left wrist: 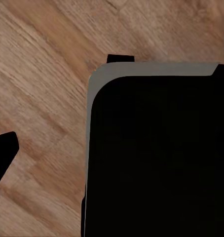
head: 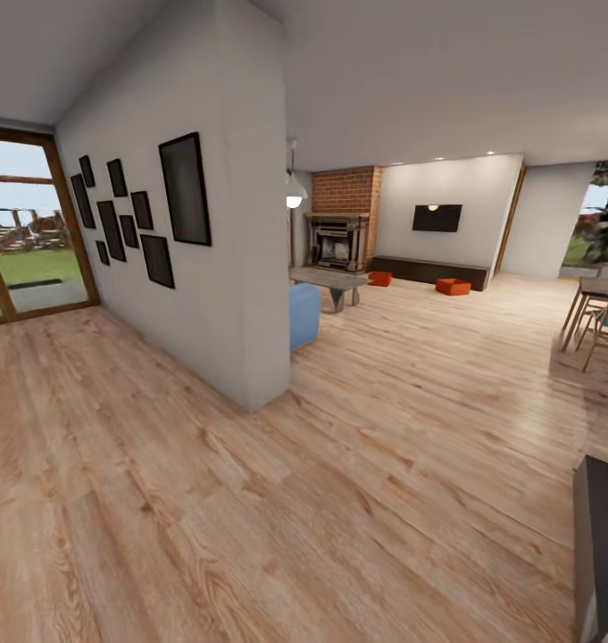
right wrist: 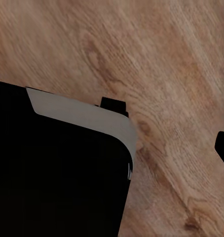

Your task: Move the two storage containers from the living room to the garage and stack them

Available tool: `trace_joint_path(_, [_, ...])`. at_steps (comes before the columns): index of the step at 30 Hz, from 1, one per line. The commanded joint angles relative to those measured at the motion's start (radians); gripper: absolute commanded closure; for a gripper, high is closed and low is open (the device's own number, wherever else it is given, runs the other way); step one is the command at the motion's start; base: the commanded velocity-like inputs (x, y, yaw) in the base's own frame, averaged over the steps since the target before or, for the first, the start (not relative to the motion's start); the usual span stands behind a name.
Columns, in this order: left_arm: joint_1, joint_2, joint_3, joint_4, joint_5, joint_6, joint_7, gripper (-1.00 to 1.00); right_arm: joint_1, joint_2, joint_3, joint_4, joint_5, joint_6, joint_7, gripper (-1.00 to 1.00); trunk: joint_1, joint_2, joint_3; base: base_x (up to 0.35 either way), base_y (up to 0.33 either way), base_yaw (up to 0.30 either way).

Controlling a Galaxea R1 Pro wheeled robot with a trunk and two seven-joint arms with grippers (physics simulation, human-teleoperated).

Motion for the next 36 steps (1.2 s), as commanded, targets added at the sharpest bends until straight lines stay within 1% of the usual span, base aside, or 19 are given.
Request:
trace_joint_path(1, [0.000, 0.000, 0.000, 0.000, 0.006, -0.002, 0.001, -1.00, -0.001, 0.001, 0.008, 0.003, -0.009, -0.006, 0.001, -1.00, 0.001, 0.000, -0.001, 0.322, 0.000, -0.241])
trace_joint_path(22, [0.000, 0.000, 0.000, 0.000, 0.006, -0.003, 0.001, -1.00, -0.001, -0.001, 0.008, 0.003, -0.009, -0.006, 0.001, -1.00, 0.001, 0.000, -0.001, 0.322, 0.000, -0.234])
trace_joint_path(36, [0.000, 0.000, 0.000, 0.000, 0.006, -0.003, 0.001, -1.00, -0.001, -0.001, 0.008, 0.003, -0.009, -0.003, 0.003, -1.00, 0.001, 0.000, -0.001, 0.322, 0.000, -0.012])
